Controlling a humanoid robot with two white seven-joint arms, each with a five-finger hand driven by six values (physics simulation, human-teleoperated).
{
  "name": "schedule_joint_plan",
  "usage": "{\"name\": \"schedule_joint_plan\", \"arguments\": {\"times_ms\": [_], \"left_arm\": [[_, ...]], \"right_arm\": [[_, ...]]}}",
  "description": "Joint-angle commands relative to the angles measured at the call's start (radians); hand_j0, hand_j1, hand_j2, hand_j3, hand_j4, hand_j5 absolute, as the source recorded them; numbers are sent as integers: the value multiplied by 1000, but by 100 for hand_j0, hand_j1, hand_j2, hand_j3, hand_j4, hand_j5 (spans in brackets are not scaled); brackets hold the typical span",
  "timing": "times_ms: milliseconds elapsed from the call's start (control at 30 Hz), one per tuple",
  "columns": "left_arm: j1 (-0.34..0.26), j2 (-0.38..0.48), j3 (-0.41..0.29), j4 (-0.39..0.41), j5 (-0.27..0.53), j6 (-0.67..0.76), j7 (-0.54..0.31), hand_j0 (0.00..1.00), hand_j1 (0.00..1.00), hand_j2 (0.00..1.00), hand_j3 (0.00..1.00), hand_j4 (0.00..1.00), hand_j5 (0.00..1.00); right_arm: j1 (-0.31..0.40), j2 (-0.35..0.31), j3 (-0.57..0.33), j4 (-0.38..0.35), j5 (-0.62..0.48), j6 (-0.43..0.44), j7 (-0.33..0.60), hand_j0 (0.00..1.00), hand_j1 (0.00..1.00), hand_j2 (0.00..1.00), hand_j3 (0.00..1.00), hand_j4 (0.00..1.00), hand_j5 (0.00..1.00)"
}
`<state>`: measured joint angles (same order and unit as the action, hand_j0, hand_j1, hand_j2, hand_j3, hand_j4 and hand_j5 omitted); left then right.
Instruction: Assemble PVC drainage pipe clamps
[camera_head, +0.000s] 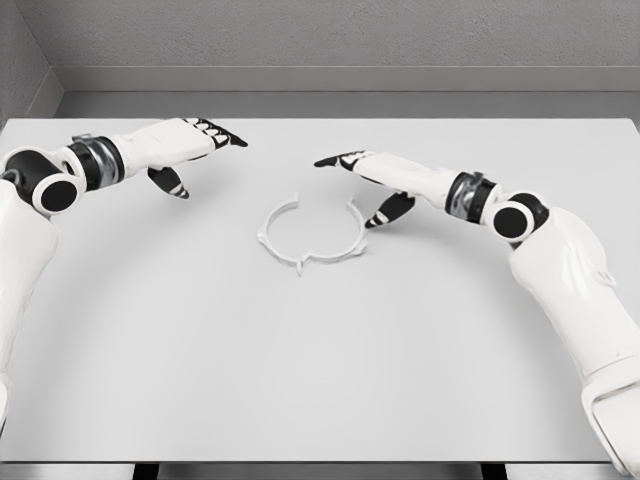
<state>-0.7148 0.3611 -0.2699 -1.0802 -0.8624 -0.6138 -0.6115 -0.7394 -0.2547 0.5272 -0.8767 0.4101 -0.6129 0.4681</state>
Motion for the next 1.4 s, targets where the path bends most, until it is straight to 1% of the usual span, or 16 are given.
{"name": "schedule_joint_plan", "arguments": {"times_ms": [0, 100, 267, 300, 500, 567, 633, 800, 1000, 1033, 1067, 1167, 1200, 1300, 1333, 1367], "left_arm": [[0, 1, 1, -3, 6, 3, 1, 100, 100, 100, 100, 100, 100], [0, 7, 1, -3, 13, 3, 1, 100, 100, 100, 100, 100, 100], [2, 7, 1, -6, 16, 3, 1, 100, 100, 100, 100, 100, 100], [2, 9, 1, -15, 19, 3, 1, 100, 100, 100, 100, 100, 100], [3, 9, 1, -24, 28, 3, 1, 100, 100, 100, 100, 100, 100], [3, 9, 0, -35, 33, 3, 1, 100, 100, 100, 100, 100, 100], [3, 27, 0, -41, 56, 3, 1, 100, 100, 100, 100, 100, 100], [3, 35, 0, -41, 62, 3, 1, 100, 100, 100, 100, 100, 100], [11, 36, 0, -41, 72, 3, 1, 100, 100, 100, 100, 100, 100], [11, 36, 0, -41, 77, 3, 1, 100, 100, 100, 100, 100, 100], [12, 35, -2, -41, 80, 3, 1, 100, 100, 100, 100, 100, 100], [57, 22, -15, -41, 80, 3, 1, 100, 100, 100, 100, 100, 100], [61, 15, -17, -41, 79, 3, 1, 100, 100, 100, 100, 100, 100], [60, -27, -22, -40, 77, 3, 1, 100, 100, 100, 100, 100, 100], [43, -36, -74, -27, 82, 3, 1, 100, 100, 100, 100, 100, 100], [35, -40, -84, -33, 77, 3, 1, 100, 100, 100, 100, 100, 100]], "right_arm": [[0, 6, 13, -1, -5, 2, 0, 100, 100, 100, 100, 100, 100], [-2, 22, 13, -1, 9, 2, 0, 100, 100, 100, 100, 100, 100], [-8, 25, 25, 1, 16, 2, 0, 100, 100, 100, 100, 100, 100], [-9, 37, 30, 1, 19, 2, 0, 100, 100, 100, 100, 100, 100], [-14, 43, 33, 24, 21, 2, 0, 100, 100, 100, 100, 100, 100], [-14, 32, 24, 50, 16, 2, -2, 100, 100, 100, 100, 100, 100], [-17, 28, 22, 44, 12, 2, -2, 100, 100, 100, 100, 100, 100], [-20, -18, -67, 35, 12, 2, 0, 100, 100, 100, 100, 100, 100], [-20, -21, -104, 28, 12, 2, 18, 100, 100, 100, 100, 100, 100], [-18, -38, -104, 27, 10, 2, 18, 100, 100, 100, 100, 100, 100], [-17, -41, -118, 18, 10, 2, 18, 100, 100, 100, 100, 100, 100], [5, -54, -118, -24, 9, 2, 18, 100, 100, 100, 100, 100, 100], [9, -55, -116, -41, 9, 2, 18, 100, 100, 100, 100, 100, 100], [8, -71, -116, -41, 9, 2, 17, 100, 100, 100, 100, 100, 100], [6, -72, -119, -39, 9, 2, 12, 100, 100, 100, 100, 100, 100], [3, -72, -119, -38, 9, 2, 12, 100, 100, 100, 100, 100, 100]]}}
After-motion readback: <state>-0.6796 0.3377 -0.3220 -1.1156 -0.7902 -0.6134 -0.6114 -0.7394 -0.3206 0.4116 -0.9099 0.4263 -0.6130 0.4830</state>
